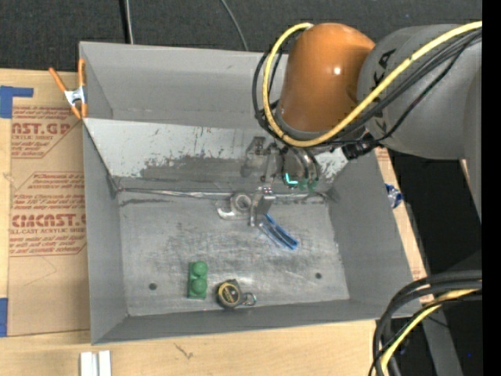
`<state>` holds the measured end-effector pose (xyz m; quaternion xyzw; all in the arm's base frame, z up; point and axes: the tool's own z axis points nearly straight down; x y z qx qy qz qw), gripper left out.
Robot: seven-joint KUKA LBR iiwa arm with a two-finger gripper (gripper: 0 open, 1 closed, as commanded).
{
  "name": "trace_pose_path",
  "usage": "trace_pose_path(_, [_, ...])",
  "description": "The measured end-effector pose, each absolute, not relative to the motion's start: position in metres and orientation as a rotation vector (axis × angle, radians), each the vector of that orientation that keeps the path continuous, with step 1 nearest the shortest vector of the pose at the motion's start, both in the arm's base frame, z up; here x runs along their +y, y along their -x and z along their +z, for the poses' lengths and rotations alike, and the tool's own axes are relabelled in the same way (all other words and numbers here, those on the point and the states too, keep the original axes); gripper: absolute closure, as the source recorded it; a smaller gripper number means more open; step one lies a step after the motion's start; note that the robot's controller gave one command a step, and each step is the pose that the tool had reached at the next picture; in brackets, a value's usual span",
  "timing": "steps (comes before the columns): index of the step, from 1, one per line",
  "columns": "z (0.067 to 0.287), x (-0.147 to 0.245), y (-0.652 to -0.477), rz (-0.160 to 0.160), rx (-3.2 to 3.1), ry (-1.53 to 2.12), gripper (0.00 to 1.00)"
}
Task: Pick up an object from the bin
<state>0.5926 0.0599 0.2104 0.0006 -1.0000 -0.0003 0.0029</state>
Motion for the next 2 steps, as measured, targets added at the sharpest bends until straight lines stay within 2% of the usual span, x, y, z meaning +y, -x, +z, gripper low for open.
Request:
trace_pose_path(1, [0.092,0.177,-0.551,-0.001,-3.045,-0.790,0.00])
trace_pose_path(2, [0.101,0.141,-0.500,-0.001,-2.877,-1.274,0.00])
